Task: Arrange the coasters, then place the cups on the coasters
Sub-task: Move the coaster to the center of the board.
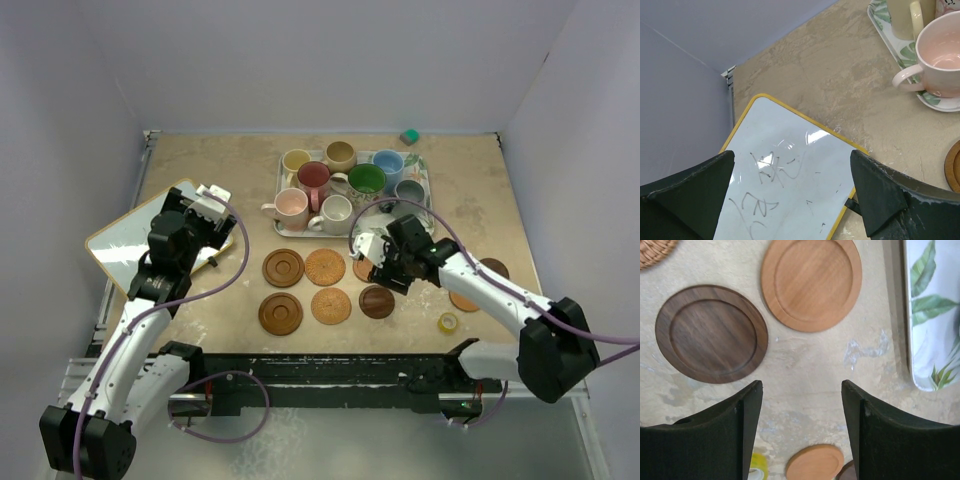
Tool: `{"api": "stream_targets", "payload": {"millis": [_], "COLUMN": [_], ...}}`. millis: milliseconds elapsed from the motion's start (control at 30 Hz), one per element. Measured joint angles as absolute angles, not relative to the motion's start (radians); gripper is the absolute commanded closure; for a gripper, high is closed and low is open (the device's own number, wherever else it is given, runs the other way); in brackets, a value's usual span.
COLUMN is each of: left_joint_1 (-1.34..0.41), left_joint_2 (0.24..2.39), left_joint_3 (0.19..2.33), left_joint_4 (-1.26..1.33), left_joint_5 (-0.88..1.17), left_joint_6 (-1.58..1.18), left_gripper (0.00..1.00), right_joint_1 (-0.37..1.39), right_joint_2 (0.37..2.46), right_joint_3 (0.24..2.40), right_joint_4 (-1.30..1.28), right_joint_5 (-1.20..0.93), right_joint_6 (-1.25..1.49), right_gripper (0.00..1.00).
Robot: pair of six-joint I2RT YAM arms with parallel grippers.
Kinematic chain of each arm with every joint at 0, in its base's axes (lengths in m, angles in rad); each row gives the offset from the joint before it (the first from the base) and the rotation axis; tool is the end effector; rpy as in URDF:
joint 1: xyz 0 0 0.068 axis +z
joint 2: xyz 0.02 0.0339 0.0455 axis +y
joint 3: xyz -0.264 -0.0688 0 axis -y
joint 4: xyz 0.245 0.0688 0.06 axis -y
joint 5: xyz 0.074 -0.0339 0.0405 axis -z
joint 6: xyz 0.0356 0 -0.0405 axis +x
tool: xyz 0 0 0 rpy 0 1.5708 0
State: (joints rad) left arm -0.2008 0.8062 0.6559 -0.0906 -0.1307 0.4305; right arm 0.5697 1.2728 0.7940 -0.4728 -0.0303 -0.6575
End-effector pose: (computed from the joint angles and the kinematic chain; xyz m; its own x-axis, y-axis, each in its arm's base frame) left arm 0.1916 -0.0343 0.3006 -0.1817 0.4592 -0.8695 0.1646 0.8860 0.4335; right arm 0.2109 0.1364 0.2170 -0.2042 -0.8563 -0.4745 -0.8575 0.3903 -0.3352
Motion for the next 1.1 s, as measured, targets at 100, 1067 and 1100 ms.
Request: {"api": "stream_targets", "payload": {"millis": [100, 1067, 1100], "left_joint_1": [-0.201, -0.2, -0.2], "left_joint_2": [0.804, 0.762, 0.76], "left_joint_3": [0.656, 0.656, 0.656], "left_joint_4": [-0.091, -0.094, -0.094], "left_joint_5": [-0.131, -0.105, -0.104], "left_joint_6": [0.43, 0.429, 0.429], "left_gripper": [0.05, 0.05, 0.05], "right_joint_1": [0.527, -0.144, -0.171], "right_joint_2": [1.242, 1.419, 1.439], "right_joint_3": [0.79, 1.014, 1.028], "right_joint_4": [-0.487, -0.601, -0.603], "right_joint_5": [-0.043, -0.037, -0.036], "right_joint_6": [-0.657, -0.643, -0.643], "right_gripper": [0.33, 0.33, 0.33]}}
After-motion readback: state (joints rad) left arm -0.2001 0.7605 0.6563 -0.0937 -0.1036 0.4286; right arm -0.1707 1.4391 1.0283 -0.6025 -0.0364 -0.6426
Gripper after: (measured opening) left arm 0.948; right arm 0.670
